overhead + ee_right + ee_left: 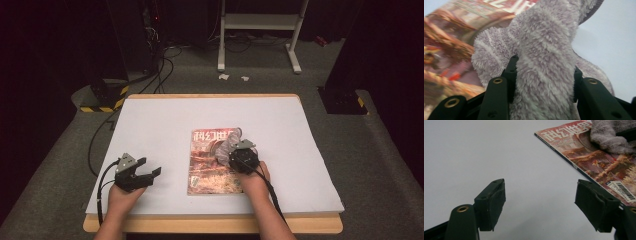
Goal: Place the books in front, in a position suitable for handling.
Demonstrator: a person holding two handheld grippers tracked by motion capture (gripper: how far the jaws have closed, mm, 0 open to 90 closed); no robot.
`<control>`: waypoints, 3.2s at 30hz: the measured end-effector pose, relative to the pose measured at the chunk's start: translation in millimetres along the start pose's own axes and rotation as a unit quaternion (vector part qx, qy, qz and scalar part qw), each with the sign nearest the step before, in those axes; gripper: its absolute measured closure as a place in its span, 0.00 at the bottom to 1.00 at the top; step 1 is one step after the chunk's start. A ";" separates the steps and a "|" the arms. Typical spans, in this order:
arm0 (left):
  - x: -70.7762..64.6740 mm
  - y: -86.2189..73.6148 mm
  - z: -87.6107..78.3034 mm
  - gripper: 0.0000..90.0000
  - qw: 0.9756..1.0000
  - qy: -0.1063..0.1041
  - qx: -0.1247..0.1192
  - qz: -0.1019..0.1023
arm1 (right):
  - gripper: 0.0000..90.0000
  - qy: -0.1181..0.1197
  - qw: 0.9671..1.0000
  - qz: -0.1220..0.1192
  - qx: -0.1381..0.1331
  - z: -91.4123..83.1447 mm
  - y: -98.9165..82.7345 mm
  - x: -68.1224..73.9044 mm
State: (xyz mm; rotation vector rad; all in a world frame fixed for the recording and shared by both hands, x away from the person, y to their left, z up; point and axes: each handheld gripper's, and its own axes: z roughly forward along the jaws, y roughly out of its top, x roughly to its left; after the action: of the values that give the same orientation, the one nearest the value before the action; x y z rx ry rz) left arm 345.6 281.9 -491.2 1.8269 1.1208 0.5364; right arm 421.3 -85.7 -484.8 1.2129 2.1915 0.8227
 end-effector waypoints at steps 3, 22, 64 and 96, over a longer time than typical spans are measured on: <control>0.1 0.1 0.5 0.27 1.000 -0.001 0.000 0.000 | 0.65 0.014 1.000 -0.016 -0.001 7.7 10.1 17.2; 1.0 -0.2 -2.0 0.27 1.000 -0.004 -0.002 0.001 | 0.64 0.058 0.997 -0.043 -0.004 25.7 33.7 56.2; 9.0 -2.6 -6.8 0.27 1.000 -0.011 -0.008 -0.012 | 0.64 0.014 1.000 -0.008 0.009 81.9 86.5 34.6; 6.6 -3.4 -3.0 0.27 1.000 -0.021 -0.002 -0.010 | 0.64 0.045 0.998 -0.040 -0.003 97.3 106.9 79.6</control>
State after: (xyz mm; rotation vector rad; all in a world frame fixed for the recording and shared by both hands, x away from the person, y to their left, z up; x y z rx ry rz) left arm 345.0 289.6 -493.2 1.8127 1.1086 0.4863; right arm 509.2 54.0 -487.0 1.0969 2.2923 0.8646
